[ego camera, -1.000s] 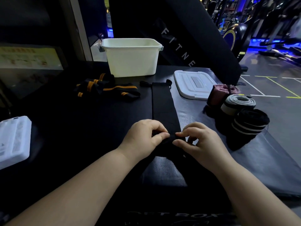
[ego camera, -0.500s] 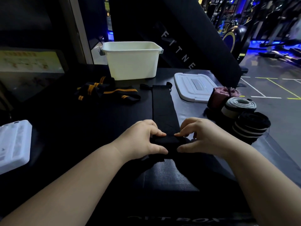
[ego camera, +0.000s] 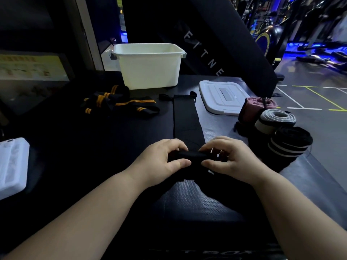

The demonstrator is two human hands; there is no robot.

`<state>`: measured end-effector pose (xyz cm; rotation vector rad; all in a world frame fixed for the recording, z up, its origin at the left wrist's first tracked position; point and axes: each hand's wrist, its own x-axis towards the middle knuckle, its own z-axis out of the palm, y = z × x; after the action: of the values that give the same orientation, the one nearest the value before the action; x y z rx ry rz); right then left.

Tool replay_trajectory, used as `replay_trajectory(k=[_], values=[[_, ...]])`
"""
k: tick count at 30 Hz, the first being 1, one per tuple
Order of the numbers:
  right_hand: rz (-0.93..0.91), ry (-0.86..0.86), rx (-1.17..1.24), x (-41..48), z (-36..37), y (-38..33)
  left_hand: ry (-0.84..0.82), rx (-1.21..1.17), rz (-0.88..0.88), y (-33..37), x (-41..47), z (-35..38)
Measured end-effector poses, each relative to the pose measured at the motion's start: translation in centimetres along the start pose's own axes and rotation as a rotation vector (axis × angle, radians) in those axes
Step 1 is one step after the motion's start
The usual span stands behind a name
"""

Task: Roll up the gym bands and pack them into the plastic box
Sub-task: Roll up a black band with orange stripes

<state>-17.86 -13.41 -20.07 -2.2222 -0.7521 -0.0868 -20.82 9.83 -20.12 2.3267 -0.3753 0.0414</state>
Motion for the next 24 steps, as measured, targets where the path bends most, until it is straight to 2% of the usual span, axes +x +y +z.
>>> replay_trajectory(k=[4, 8, 16, 24], values=[[-0.019, -0.030, -0.032, 0.0, -0.1, 0.2, 0.116, 0.070, 0.096, -0.4, 0.0, 0.7], [-0.029, 0.013, -0.075, 0.1, 0.1, 0.3, 0.050, 0.168, 0.162, -0.4, -0.2, 0.9], [-0.025, 0.062, -0.147, 0.6, 0.3, 0.1, 0.110, 0.070, 0.051, 0.3, 0.2, 0.2], [0.093, 0.076, -0.139, 1.2, 0.6, 0.0, 0.106, -0.072, -0.059, 0.0, 1.1, 0.4]])
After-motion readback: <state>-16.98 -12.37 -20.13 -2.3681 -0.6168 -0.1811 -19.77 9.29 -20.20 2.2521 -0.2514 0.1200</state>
